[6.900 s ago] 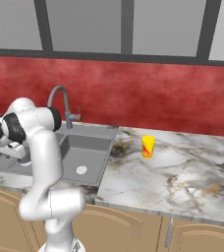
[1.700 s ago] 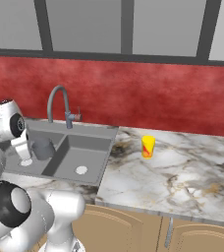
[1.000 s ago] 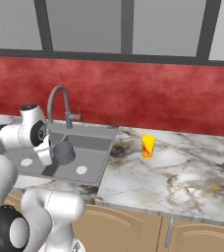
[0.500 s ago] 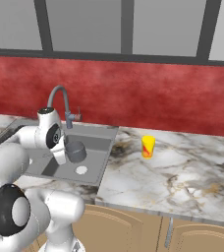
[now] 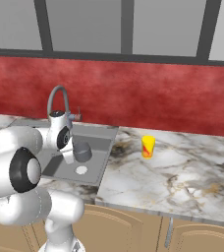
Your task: Move any existing items from the left basin to the right basin for drying. Then move the cup from the counter to the left basin of the sink for washing.
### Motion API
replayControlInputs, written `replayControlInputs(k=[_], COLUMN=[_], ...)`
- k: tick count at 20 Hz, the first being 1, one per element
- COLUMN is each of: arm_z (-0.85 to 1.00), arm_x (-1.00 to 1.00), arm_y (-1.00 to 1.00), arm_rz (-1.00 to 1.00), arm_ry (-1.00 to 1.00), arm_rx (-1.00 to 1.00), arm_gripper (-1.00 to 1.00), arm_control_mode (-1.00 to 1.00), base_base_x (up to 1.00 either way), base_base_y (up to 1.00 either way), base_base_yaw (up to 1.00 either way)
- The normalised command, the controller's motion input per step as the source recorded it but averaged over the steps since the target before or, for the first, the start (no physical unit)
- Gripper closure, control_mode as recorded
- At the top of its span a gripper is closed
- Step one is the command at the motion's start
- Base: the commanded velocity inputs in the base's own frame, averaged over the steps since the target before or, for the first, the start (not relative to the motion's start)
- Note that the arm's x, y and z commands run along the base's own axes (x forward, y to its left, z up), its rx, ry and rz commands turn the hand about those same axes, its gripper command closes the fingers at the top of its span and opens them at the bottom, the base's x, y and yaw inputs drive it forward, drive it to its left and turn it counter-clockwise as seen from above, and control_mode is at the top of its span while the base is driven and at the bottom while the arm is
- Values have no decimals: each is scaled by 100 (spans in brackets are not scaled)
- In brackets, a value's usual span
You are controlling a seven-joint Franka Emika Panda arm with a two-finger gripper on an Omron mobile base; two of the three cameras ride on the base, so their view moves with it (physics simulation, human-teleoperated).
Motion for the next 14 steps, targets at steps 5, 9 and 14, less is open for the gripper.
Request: replayControlInputs(k=[5, 9, 14], arm_z=[-40, -38, -34], arm_x=[34, 25, 26], arm_y=[0, 0, 0], arm_rz=[1, 1, 0], arm_ry=[0, 0, 1], arm_rx=[2, 2, 1], arm_gripper=[100, 100, 100], arm_control_mode=[-100, -100, -100], base_base_x=[0, 0, 0], base_base_y=[0, 0, 0], base_base_yaw=[0, 0, 0])
